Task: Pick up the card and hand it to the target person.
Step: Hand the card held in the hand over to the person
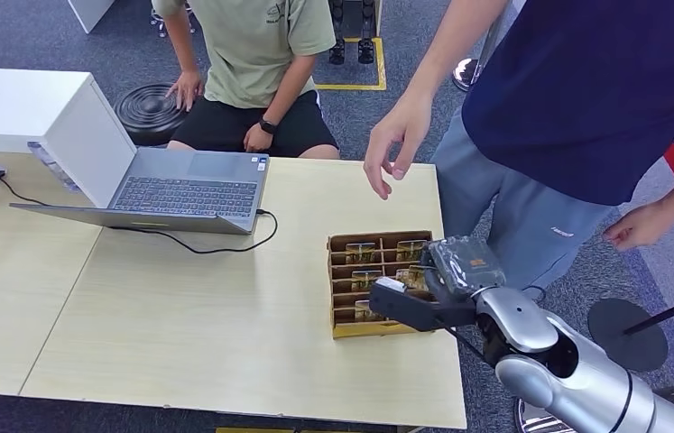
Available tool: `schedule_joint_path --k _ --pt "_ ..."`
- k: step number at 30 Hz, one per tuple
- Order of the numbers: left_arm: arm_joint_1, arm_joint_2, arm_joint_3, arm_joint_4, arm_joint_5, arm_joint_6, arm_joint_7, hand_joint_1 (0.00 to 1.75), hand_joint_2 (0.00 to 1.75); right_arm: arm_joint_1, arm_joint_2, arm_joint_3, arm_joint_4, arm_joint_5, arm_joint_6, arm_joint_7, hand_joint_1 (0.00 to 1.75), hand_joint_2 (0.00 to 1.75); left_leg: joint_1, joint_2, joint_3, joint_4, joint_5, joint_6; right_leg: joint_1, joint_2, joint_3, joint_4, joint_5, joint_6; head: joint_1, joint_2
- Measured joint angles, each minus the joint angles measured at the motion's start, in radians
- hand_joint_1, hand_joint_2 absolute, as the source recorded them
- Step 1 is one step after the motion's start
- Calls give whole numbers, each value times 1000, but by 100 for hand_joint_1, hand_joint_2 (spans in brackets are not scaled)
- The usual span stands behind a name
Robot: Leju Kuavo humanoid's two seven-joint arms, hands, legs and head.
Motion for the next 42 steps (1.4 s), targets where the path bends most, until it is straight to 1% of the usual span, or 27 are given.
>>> schedule_joint_path --k 6,12,19,25,36,42 --pt "0 0 0 0 10 -2 -2 0 175 -44 -20 -48 -113 79 -162 -10 141 175 0 0 0 0 0 0 0 0 0 0 0 0 0 0" --pt "0 0 -1 0 12 -8 3 0 175 -47 -25 -87 -168 108 -292 -54 141 175 0 0 0 0 0 0 0 0 0 0 0 0 0 0" --pt "-1 0 -9 0 12 -7 6 0 175 -24 -24 -132 -199 114 -390 -102 141 175 0 0 0 0 0 0 0 0 0 0 0 0 0 0" --pt "-2 0 -18 0 12 -7 17 0 175 -2 -24 -157 -213 90 -432 -139 141 175 0 0 0 0 0 0 0 0 0 0 0 0 0 0" --pt "-5 0 -26 0 16 2 24 0 175 13 -24 -175 -218 61 -434 -155 141 175 0 0 0 0 0 0 0 0 0 0 0 0 0 0" --pt "-5 -1 -26 0 22 17 49 0 175 17 -24 -176 -218 58 -432 -160 141 175 0 0 0 0 0 0 0 0 0 0 0 0 0 0"
